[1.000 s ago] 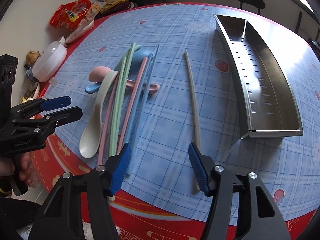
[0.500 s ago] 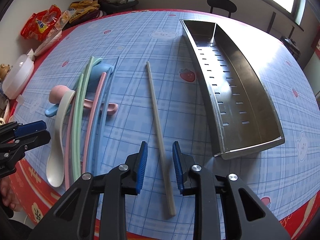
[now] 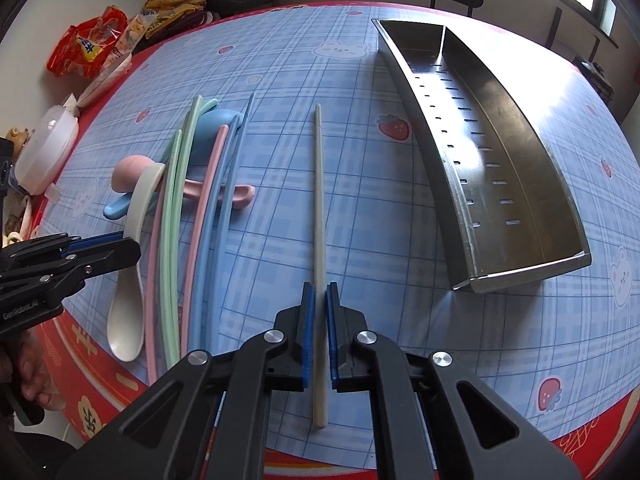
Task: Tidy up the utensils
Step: 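Move the right tool to the beige chopstick and close on it, then close the left tool on the cream spoon while the right tool lifts the beige chopstick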
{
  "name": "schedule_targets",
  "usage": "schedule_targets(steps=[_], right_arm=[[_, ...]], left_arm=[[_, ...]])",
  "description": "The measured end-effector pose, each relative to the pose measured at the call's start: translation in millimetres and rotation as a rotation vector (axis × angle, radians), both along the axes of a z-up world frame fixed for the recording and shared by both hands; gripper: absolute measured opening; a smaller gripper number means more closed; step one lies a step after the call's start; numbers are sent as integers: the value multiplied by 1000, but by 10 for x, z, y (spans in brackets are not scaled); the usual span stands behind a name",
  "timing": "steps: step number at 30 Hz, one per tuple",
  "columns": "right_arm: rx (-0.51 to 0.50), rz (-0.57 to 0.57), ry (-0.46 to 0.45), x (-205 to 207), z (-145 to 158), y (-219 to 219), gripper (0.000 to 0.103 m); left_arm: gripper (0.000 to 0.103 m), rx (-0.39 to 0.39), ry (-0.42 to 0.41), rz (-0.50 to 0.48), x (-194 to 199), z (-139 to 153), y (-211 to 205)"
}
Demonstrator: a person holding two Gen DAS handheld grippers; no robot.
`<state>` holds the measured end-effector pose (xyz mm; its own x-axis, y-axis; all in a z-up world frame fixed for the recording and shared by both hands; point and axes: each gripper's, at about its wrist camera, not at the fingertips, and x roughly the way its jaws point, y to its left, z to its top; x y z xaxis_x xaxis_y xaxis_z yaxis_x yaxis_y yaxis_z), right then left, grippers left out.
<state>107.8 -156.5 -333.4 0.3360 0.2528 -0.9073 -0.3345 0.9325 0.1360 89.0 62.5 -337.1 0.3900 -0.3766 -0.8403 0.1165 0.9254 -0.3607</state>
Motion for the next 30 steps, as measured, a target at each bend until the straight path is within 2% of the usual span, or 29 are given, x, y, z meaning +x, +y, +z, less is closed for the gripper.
schedule_targets(steps=[4, 11, 17, 24, 30], right_arm=[[13, -1, 10, 3, -1, 12, 7], [17, -5, 23, 78, -5, 39, 7], [27, -32, 58, 152, -7, 33, 7], [-78, 1, 42, 155, 15, 189, 7], [-58, -35, 81, 259, 10, 193, 7]], left_arm=[[12, -15, 0, -17, 38, -13, -39], [13, 3, 12, -26, 119, -63, -98], [13, -15, 14, -12, 211, -92, -82], [11, -8, 15, -11, 131, -76, -59], [11, -4, 9, -7, 35, -41, -22]])
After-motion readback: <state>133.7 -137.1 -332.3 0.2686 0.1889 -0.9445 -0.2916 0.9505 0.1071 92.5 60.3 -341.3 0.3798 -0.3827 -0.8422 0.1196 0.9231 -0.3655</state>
